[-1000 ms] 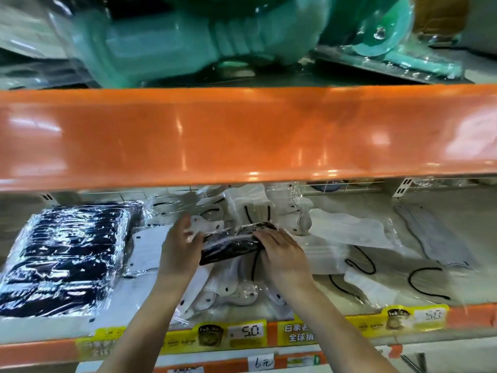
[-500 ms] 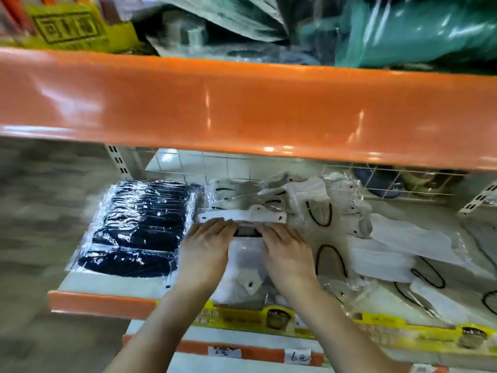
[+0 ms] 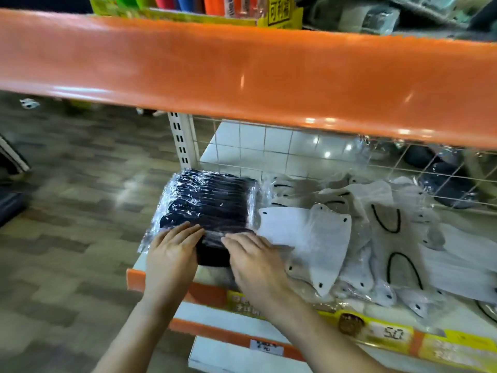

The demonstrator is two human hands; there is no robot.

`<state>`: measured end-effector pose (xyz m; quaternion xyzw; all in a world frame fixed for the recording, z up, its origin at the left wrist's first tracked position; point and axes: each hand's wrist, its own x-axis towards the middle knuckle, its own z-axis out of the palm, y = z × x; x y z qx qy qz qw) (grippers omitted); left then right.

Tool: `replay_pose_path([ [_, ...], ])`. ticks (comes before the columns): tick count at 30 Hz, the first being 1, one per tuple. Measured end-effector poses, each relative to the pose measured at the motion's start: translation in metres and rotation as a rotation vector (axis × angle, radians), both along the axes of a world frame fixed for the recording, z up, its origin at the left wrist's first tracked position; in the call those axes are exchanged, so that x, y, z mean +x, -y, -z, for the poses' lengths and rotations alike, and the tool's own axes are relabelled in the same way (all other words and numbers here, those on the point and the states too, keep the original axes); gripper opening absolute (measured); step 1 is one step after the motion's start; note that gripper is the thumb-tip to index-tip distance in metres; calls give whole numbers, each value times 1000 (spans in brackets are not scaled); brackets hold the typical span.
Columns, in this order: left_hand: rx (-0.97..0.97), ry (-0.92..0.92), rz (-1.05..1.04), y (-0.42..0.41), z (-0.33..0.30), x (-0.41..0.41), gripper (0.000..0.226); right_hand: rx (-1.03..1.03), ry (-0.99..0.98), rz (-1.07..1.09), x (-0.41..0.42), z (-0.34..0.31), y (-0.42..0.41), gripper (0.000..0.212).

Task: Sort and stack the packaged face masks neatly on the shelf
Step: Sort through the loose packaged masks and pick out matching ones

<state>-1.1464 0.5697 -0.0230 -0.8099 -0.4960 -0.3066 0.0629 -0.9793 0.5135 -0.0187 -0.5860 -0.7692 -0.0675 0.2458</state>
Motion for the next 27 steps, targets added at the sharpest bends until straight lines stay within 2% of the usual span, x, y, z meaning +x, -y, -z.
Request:
replay_pose_path([
  [8, -12, -58, -111, 3, 17, -35, 37, 11, 31, -55, -34, 20, -3, 37],
  [17, -452, -243, -41, -5, 18, -44, 48, -44, 63, 24, -40, 31, -5, 13],
  [19, -452, -254, -22, -8, 17, -43, 63, -21, 62, 64, -41, 30, -4, 13],
  [21, -479, -234, 3, -10, 15, -41, 88, -23, 43, 118, -41, 27, -4, 32],
  [23, -562, -250, 11, -11, 13, -37, 106, -46, 35, 148, -40, 24, -4, 35],
  [26, -558, -256, 4, -12, 13, -32, 106, -61, 26, 159, -36, 26, -5, 14],
  [27, -543, -240, -5, -12, 14, -31, 102, -78, 12, 160, -34, 29, -5, 18],
])
